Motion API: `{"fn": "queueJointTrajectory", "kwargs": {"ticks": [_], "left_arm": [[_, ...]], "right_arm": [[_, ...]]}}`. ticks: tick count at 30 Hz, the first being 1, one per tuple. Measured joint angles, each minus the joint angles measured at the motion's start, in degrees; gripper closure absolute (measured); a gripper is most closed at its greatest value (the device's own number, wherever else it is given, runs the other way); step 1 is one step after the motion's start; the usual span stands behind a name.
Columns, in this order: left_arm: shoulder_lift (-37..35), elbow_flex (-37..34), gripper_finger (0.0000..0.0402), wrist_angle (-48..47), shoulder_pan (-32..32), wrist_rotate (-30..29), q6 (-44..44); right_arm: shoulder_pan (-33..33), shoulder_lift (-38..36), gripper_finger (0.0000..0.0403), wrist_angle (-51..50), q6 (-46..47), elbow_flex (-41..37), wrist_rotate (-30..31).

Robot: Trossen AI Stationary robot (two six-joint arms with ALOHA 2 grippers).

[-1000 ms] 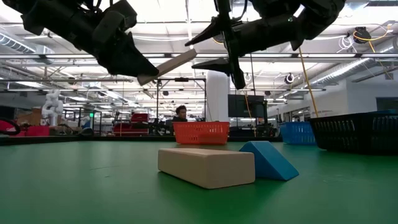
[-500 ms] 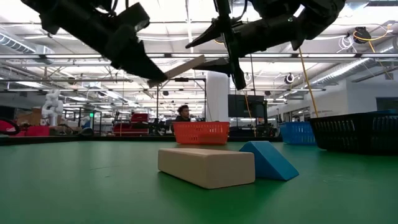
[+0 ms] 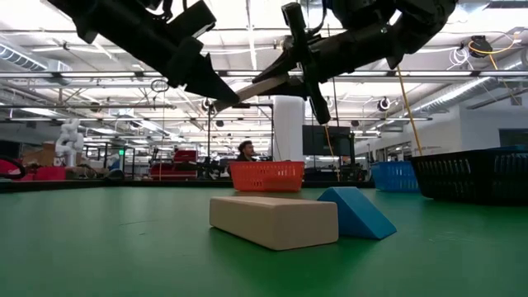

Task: Sort & place blocks by color
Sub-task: Put the brown block into the orange bin

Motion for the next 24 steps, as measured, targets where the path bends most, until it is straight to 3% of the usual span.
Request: {"fn": "queueJointTrajectory", "kwargs": {"ticks": [7,16,24], "left_arm": [[0.0,0.0,0.0264,0.3,0.1,0.0,-0.4],[-0.2,0.0,0.0131,2.6,0.1,-5.6,-3.6],[-0.2,0.0,0.0111,2.5,0.1,-6.8,-6.6]], "right_arm": [[-1.2,0.0,0.0353,-0.7,-3.2,0.0,-0.5],[-3.1,0.0,0.0361,-3.8,-9.0,-0.1,-0.2],[-8.0,0.1,0.0361,-3.9,-13.9,-0.1,1.2]]}}
